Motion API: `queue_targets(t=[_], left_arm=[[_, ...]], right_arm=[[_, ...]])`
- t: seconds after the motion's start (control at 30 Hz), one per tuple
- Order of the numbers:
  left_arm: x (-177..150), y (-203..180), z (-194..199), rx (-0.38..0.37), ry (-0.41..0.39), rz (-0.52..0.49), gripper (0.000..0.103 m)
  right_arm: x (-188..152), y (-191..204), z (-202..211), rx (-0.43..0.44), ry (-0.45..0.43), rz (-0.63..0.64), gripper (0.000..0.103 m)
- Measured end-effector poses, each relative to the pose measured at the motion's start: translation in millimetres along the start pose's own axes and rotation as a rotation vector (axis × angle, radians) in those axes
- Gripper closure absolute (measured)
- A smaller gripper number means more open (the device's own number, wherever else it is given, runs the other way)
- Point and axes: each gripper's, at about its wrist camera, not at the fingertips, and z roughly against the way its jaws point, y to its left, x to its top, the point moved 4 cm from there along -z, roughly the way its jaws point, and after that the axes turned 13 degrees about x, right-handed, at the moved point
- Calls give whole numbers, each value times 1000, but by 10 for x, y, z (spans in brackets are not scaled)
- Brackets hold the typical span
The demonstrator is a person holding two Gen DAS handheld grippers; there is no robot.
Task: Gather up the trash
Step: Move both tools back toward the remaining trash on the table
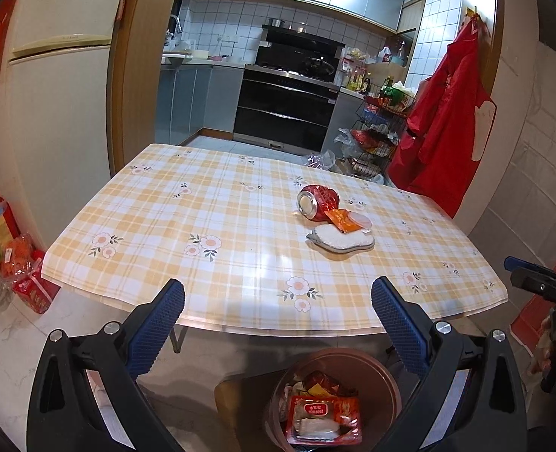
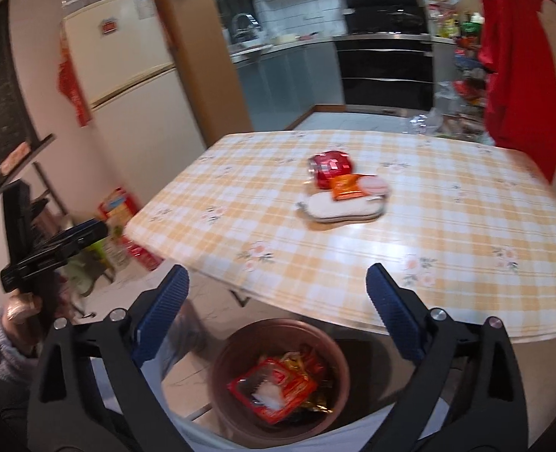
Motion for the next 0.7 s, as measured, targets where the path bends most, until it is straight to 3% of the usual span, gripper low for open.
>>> queue_targets(t=[0.33, 0.7], left_arm=[[-42, -23, -72, 17, 18, -15, 6], [-124, -117, -409, 23, 88, -41, 6]], right_arm=[[-23, -316, 50, -110, -19, -31, 6], [-69, -698, -121, -195, 8, -49, 6]])
